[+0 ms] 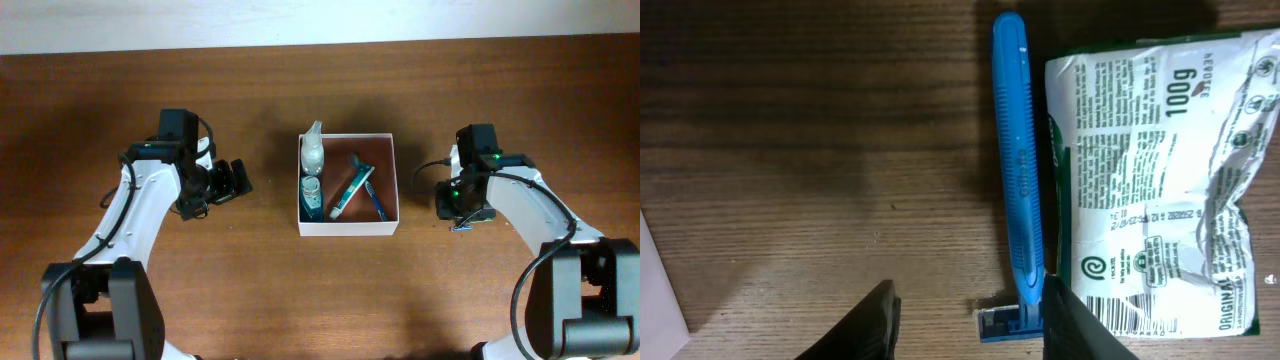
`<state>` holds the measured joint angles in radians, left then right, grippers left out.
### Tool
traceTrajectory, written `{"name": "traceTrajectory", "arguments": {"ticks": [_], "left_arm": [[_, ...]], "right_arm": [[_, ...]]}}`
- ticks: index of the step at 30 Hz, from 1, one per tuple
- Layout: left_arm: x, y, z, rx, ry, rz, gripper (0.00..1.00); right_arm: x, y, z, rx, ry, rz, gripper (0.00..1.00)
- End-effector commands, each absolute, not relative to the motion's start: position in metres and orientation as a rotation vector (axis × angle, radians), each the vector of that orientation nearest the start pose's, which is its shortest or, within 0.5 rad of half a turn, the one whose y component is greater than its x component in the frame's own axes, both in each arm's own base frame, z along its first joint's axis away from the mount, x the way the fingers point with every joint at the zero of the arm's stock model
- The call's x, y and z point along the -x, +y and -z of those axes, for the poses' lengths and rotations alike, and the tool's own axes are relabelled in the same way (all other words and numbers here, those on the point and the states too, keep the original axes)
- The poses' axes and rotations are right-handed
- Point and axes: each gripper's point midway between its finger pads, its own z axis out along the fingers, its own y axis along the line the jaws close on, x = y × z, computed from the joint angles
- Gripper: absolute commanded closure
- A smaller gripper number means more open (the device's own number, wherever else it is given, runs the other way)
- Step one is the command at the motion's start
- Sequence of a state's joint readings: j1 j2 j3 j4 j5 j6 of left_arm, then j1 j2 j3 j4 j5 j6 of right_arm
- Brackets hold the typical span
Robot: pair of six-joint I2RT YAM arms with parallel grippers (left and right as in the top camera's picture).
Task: Pack container
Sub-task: 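Release the toothpaste and move the right gripper over the second blue item, then grasp the blue item with the right gripper and carry it into the box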
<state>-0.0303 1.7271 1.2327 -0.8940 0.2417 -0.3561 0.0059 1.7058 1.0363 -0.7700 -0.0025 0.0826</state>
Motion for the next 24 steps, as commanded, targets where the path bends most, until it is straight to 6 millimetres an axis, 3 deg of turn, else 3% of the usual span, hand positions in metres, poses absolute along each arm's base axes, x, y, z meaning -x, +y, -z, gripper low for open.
{"name": "traceTrajectory", "arguments": {"ticks": [1, 20, 22, 24], "left_arm": [[-0.349, -0.051, -0.072, 0.446, 2.953, 0.401, 0.01], [-0.349, -0.051, -0.072, 0.446, 2.953, 0.401, 0.01], [-0.349, -0.051, -0.072, 0.446, 2.953, 0.401, 0.01], [-0.349, -0.051, -0.072, 0.446, 2.953, 0.401, 0.01]], "right_arm": [[-0.316, 0.002, -0.019, -0.113, 3.024, -0.030, 0.60], [-0.321, -0.002, 0.008, -0.118, 3.055, 0.012, 0.59], [-0.319, -0.002, 0.011, -0.118, 3.067, 0.013, 0.63], [-0.318, -0.002, 0.014, -0.119, 3.077, 0.014, 0.75]]}}
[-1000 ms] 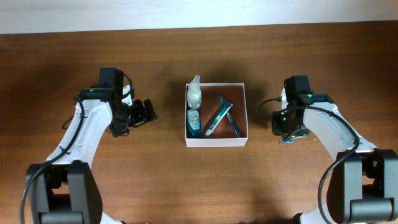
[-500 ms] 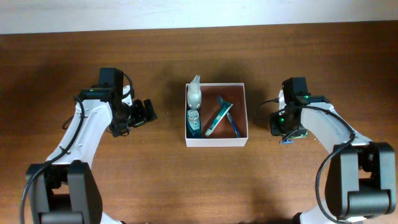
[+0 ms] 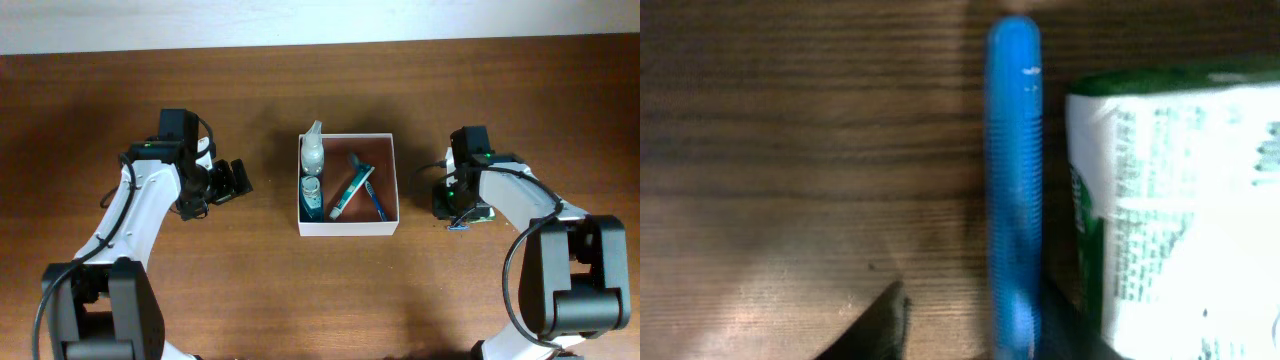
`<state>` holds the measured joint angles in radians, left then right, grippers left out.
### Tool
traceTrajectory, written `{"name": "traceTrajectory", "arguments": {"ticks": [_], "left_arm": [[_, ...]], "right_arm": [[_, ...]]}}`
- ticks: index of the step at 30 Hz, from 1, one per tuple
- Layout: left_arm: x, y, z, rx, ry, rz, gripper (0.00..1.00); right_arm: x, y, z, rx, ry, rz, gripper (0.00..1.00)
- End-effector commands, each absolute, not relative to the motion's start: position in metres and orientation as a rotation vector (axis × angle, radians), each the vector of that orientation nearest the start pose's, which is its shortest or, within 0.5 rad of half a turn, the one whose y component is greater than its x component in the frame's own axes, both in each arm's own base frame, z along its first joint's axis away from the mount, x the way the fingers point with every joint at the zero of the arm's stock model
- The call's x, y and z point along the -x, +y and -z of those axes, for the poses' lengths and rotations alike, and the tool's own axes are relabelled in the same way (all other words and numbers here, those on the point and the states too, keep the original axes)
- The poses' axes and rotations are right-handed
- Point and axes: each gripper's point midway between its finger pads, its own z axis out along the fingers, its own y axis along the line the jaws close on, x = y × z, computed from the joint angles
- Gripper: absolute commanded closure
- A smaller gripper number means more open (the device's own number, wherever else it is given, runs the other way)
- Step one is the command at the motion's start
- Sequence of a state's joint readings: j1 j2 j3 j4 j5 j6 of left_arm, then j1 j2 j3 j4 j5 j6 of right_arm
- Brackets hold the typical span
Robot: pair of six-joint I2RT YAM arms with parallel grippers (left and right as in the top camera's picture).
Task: Pack container
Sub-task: 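Grasp the blue item with the right gripper and carry it into the box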
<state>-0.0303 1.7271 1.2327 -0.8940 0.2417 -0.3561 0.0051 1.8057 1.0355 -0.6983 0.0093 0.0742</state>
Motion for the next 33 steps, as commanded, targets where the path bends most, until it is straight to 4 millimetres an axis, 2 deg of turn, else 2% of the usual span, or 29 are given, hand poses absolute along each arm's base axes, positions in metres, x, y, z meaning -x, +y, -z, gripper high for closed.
{"name": "traceTrajectory", "arguments": {"ticks": [1, 3, 10, 17, 21, 22, 25, 28, 33], "left_arm": [[-0.349, -0.051, -0.072, 0.446, 2.953, 0.401, 0.01], [-0.349, -0.051, -0.072, 0.446, 2.953, 0.401, 0.01], [-0.349, -0.051, -0.072, 0.446, 2.953, 0.401, 0.00], [-0.349, -0.051, -0.072, 0.446, 2.953, 0.401, 0.01], [-0.349, -0.051, -0.072, 0.446, 2.953, 0.401, 0.01], [-0.349, -0.051, -0.072, 0.446, 2.953, 0.401, 0.01], [-0.349, -0.051, -0.072, 0.446, 2.953, 0.401, 0.01], [-0.349, -0.051, -0.072, 0.446, 2.953, 0.401, 0.01], [-0.349, -0.051, -0.072, 0.446, 2.953, 0.401, 0.01]], "right_arm": [[-0.317, -0.002, 0.015, -0.119, 3.082, 0.014, 0.80], [-0.317, -0.002, 0.016, -0.126, 3.085, 0.014, 0.88], [-0.321, -0.002, 0.010, -0.129, 3.081, 0.014, 0.96], [-0.343, 0.008, -0.039, -0.087, 3.054, -0.002, 0.96], [-0.359, 0.033, -0.081, -0.002, 2.996, -0.048, 0.96], [-0.363, 0.050, -0.098, 0.045, 2.969, -0.092, 0.96], [-0.368, 0.073, -0.118, 0.055, 2.936, -0.117, 0.96], [-0.370, 0.095, -0.127, 0.069, 2.914, -0.142, 0.96], [-0.365, 0.124, -0.127, 0.095, 2.907, -0.171, 0.96]]}}
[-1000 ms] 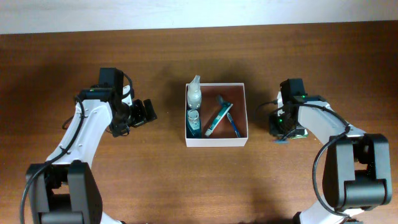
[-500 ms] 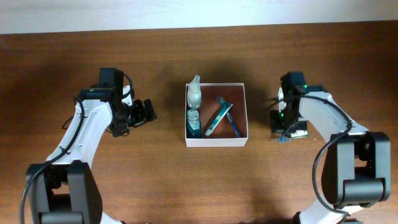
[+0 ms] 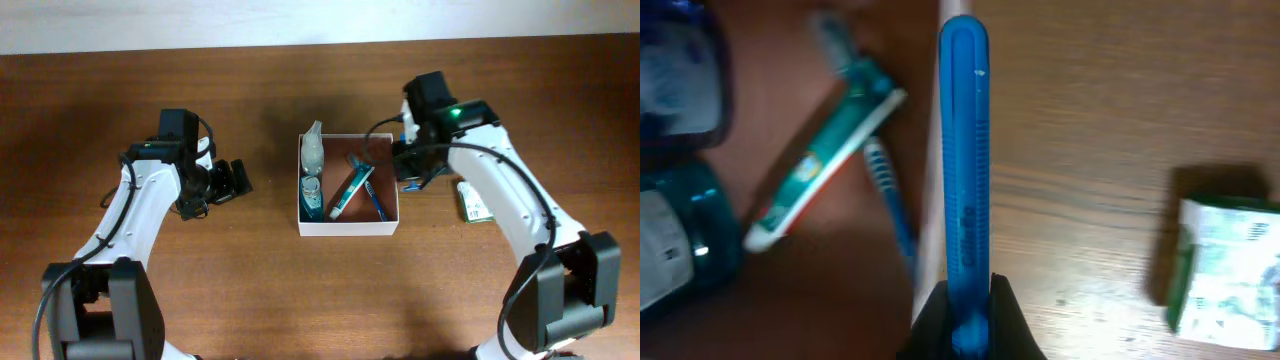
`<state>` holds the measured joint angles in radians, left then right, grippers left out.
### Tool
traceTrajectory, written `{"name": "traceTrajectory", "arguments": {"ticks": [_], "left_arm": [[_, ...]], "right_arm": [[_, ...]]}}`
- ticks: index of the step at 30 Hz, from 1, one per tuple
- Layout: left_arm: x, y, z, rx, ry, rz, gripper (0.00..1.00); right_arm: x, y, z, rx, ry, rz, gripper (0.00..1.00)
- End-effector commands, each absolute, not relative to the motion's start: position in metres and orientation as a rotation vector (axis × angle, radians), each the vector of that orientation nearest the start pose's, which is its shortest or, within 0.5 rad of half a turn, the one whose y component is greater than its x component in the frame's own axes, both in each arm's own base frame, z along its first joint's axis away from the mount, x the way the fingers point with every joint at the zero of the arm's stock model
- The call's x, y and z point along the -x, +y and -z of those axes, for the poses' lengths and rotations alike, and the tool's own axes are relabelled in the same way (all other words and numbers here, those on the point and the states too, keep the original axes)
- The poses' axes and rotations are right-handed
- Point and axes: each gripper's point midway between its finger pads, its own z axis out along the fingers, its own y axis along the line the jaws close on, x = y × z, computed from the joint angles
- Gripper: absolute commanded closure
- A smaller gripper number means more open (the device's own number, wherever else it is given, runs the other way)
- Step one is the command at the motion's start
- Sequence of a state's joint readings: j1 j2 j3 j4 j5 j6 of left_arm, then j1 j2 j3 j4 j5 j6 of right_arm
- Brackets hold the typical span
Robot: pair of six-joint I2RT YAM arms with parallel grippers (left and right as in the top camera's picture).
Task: Pack container
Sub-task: 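Grasp the blue item with the right gripper and carry it into the box, then lower the blue item into the box, open and withdraw right gripper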
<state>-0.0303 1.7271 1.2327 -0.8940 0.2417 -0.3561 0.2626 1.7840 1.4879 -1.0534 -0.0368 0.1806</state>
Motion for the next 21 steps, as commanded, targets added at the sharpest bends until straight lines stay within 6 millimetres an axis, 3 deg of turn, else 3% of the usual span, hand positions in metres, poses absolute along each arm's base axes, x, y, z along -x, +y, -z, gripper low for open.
{"name": "traceTrajectory", "arguments": {"ticks": [1, 8, 12, 21], "left_arm": [[-0.349, -0.051, -0.072, 0.446, 2.953, 0.401, 0.01], [-0.349, -0.051, -0.072, 0.446, 2.953, 0.401, 0.01], [-0.349, -0.051, -0.072, 0.446, 2.953, 0.401, 0.01], [-0.349, -0.051, -0.072, 0.446, 2.953, 0.401, 0.01]], "right_arm": [[-0.363, 0.132, -0.128, 0.102, 2.905, -0.181, 0.96], [-0.357, 0.179, -0.123, 0.141, 2.865, -0.239, 0.96], [-0.359, 0.196, -0.118, 0.144, 2.843, -0.255, 0.96], [-0.359, 0.202, -0.095, 0.145, 2.883, -0.209, 0.96]]}}
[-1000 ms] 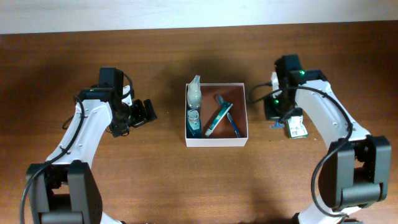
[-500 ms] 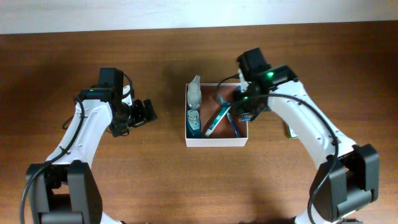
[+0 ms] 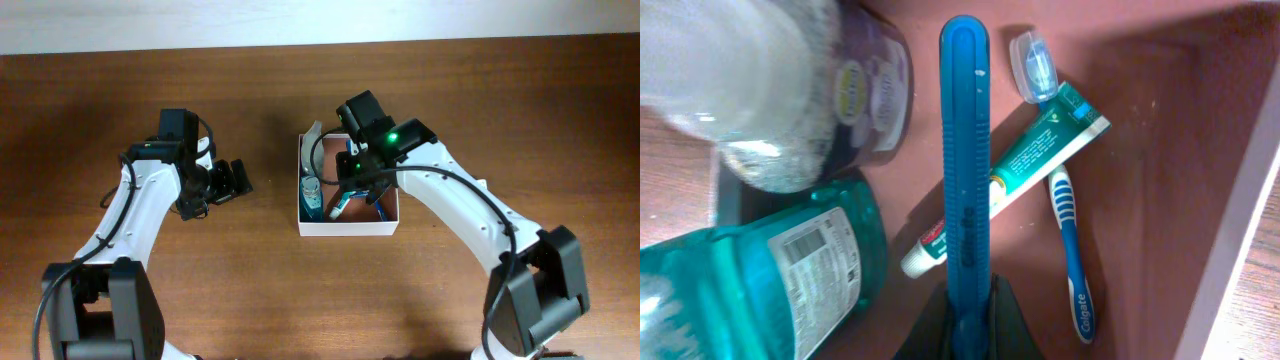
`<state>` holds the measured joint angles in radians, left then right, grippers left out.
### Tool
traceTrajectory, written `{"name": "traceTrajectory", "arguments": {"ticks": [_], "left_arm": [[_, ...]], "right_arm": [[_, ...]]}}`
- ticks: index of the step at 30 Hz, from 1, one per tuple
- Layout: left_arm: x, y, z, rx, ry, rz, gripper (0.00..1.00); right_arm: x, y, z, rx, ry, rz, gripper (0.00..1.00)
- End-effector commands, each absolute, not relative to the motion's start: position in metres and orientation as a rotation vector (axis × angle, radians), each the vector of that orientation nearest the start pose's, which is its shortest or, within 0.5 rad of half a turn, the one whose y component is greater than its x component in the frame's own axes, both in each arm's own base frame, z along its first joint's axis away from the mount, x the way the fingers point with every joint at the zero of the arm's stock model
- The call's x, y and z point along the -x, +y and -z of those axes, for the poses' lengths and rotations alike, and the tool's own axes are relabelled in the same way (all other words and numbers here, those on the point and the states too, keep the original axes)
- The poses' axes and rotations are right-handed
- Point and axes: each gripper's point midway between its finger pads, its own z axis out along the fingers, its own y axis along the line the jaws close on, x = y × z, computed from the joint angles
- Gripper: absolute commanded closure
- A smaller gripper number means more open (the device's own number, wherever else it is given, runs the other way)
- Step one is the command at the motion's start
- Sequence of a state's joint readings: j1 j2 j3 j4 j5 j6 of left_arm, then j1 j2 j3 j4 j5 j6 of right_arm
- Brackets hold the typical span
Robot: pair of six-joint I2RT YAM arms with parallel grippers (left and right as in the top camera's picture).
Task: Pack container
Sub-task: 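Lower the blue item into the box, open and withdraw right gripper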
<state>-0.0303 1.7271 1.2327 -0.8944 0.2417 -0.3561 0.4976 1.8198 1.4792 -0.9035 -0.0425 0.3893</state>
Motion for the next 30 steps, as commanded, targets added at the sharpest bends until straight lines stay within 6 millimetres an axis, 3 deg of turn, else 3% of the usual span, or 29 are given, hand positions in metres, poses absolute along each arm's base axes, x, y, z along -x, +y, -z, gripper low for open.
{"name": "traceTrajectory", "arguments": {"ticks": [1, 22, 30], "left_arm": [[-0.349, -0.051, -0.072, 0.446, 2.953, 0.401, 0.01], [-0.349, -0.051, -0.072, 0.446, 2.953, 0.401, 0.01], [-0.349, -0.051, -0.072, 0.446, 2.953, 0.401, 0.01]], "right_arm": [[-0.360, 0.201, -0.089, 0.144, 2.893, -0.188, 0.96], [-0.364, 0.197, -0.037, 0.142, 2.975, -0.092, 0.94], [-0.363, 0.196, -0.029, 0.142, 2.989, -0.082, 0.94]]}}
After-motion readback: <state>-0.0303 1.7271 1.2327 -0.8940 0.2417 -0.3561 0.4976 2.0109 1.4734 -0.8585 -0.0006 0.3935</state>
